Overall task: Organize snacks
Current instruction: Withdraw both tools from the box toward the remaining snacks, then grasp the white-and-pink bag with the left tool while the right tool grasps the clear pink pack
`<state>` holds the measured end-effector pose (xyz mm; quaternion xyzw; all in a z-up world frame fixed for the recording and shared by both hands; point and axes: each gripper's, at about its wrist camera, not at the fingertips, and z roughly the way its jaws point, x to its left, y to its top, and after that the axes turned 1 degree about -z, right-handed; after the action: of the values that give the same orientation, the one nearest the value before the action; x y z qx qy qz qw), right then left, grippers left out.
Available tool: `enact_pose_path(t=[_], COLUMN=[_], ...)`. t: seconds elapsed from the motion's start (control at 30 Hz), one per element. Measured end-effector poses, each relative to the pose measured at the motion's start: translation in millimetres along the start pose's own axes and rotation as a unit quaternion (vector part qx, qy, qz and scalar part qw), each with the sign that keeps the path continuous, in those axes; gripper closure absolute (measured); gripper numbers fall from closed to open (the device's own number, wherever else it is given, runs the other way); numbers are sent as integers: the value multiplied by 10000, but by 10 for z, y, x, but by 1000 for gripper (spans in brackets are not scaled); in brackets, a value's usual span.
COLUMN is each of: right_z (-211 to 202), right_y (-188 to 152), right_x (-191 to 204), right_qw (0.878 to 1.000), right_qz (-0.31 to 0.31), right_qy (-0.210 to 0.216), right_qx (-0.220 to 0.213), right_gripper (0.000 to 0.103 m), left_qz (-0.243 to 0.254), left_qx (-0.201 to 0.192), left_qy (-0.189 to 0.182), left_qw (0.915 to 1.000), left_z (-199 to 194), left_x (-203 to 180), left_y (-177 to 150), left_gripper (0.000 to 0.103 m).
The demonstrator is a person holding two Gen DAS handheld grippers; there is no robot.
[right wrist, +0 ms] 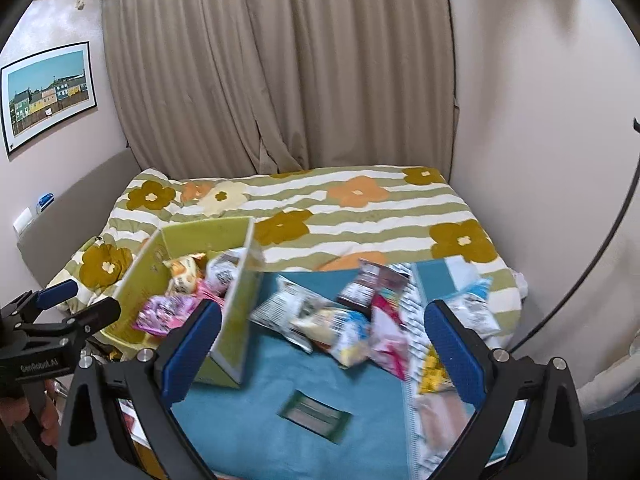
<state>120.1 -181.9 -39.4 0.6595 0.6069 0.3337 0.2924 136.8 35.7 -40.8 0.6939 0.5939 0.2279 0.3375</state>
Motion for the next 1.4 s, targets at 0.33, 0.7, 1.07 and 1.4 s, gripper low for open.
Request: enact_pose_path(t=[0.33,0.7,1.07,1.4], right_z=[78,611,1177,1439], right_y=[-442,-1013,-1413,-1573], right_x=[-947,-1506,-1569,-1612], right_qw=[9987,9943,9888,9845], right_qz=[-190,37,-26,-1], right_qy=[-190,-271,-279,-271], right_qx=[421,1031,1465,1733], right_gripper=[2,2,2,2], left_qz=[147,950,1742,2455], left_qx=[351,659,1437,1899], left_qy=[-189,-654,-929,-959], left_qw=[9991,9911,9697,9458], left_z=[565,1566,2614,2948], left_x=[-1069,-1882,-2304,-2531], left_y=[-254,-203,-153,-388], left_gripper=[0,0,3,18])
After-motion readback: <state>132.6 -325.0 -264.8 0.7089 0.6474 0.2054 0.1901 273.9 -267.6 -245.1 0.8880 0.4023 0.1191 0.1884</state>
